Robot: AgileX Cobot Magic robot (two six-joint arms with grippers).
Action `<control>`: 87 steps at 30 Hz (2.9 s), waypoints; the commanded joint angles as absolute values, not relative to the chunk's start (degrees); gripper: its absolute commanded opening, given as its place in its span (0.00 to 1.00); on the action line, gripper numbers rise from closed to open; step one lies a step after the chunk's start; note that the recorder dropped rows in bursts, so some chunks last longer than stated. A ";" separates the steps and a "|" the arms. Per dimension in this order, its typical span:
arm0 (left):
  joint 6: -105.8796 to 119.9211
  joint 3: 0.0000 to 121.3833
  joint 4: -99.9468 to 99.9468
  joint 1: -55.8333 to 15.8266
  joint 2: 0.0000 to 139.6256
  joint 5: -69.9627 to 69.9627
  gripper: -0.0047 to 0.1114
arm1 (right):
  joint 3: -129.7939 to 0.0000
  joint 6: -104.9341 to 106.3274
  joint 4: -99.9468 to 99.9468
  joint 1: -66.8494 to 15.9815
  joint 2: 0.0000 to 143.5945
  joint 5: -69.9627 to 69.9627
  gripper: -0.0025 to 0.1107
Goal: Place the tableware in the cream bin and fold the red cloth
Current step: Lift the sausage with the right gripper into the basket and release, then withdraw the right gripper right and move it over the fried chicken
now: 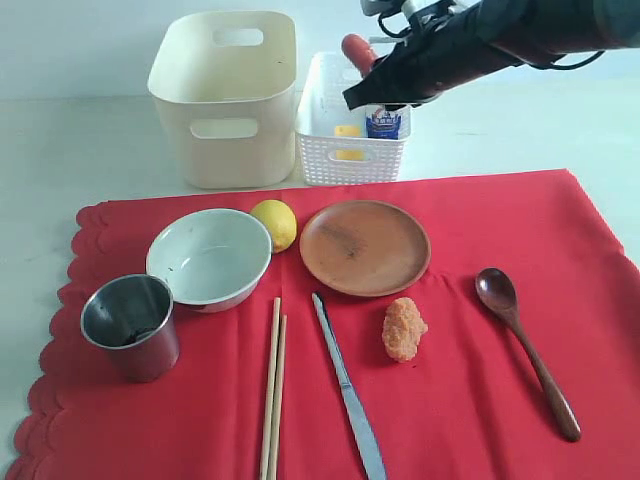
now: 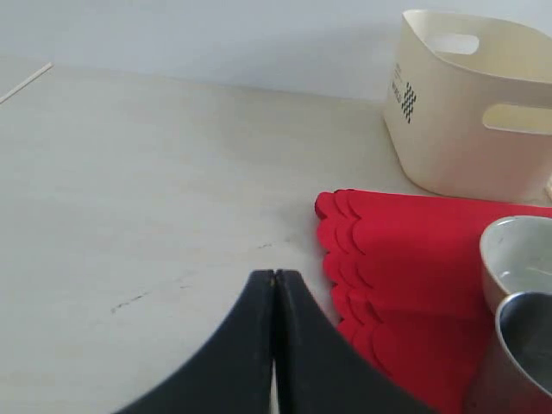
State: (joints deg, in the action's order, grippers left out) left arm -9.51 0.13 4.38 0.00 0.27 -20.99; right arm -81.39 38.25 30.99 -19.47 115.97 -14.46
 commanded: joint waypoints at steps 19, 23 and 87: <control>-9.38 0.00 4.53 0.04 0.00 -20.43 0.04 | -87.71 43.48 28.19 -19.22 125.92 -12.75 0.06; -9.38 0.00 4.53 0.04 0.00 -20.43 0.04 | -87.71 43.48 28.07 -19.22 125.92 -12.75 0.19; -9.38 0.00 4.53 0.04 0.00 -20.43 0.04 | -83.79 21.76 22.54 -19.33 107.23 -46.55 0.63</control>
State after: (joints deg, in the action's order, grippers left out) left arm -9.51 0.13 4.38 0.00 0.27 -20.99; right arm -84.07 25.85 26.60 -19.47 108.73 -42.49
